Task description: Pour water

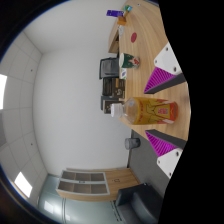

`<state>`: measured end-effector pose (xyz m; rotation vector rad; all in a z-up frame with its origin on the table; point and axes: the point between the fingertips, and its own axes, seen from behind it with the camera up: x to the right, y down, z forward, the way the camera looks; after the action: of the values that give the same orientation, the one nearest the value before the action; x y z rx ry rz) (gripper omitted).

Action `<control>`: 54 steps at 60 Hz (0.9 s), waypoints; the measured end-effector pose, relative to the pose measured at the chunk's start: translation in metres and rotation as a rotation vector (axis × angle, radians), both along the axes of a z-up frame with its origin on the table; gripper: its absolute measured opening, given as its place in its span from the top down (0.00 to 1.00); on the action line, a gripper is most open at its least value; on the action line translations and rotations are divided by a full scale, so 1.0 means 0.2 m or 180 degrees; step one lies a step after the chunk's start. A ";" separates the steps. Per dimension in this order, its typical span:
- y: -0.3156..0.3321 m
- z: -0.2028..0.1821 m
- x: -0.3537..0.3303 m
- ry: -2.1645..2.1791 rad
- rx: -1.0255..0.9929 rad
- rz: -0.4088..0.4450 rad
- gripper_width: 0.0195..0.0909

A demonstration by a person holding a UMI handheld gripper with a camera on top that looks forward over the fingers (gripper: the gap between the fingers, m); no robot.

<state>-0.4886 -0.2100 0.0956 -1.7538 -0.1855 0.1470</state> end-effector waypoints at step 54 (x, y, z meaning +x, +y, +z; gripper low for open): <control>0.95 0.29 0.23 0.1907 -0.0245 -0.0006 0.65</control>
<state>-0.4424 -0.0195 0.1533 -1.7093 0.2612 0.6725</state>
